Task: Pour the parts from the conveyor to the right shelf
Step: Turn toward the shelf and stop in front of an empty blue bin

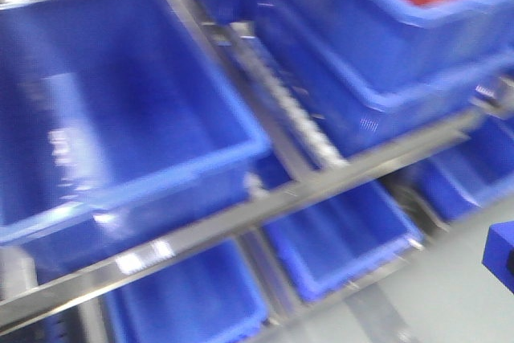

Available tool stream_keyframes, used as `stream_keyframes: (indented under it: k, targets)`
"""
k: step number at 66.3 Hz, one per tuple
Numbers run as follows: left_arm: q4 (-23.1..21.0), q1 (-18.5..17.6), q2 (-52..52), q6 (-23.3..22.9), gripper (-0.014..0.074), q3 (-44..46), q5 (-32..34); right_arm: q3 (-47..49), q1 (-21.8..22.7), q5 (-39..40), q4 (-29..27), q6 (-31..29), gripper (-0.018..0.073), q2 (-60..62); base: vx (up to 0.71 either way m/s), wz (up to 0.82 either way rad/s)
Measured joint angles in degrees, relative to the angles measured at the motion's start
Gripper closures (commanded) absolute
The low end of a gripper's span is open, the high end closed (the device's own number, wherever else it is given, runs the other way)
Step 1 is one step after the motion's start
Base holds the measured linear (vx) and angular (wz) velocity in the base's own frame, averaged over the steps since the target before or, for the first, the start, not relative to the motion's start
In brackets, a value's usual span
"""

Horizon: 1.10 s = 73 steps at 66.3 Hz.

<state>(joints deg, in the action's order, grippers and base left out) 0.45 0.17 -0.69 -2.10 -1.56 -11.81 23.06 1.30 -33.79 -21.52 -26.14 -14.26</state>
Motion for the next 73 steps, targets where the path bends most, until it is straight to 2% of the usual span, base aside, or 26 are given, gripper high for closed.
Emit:
stream_keyframes:
  k: [32,73]
  targets:
    - [0.0,0.0,0.0,0.0,0.0603,0.0,0.0,0.0,0.0,0.0,0.0,0.0,0.0564,0.0,0.14,0.55]
    - [0.0,0.0,0.0,0.0,0.0603,0.0,0.0,0.0,0.0,0.0,0.0,0.0,0.0564,0.0,0.06,0.18]
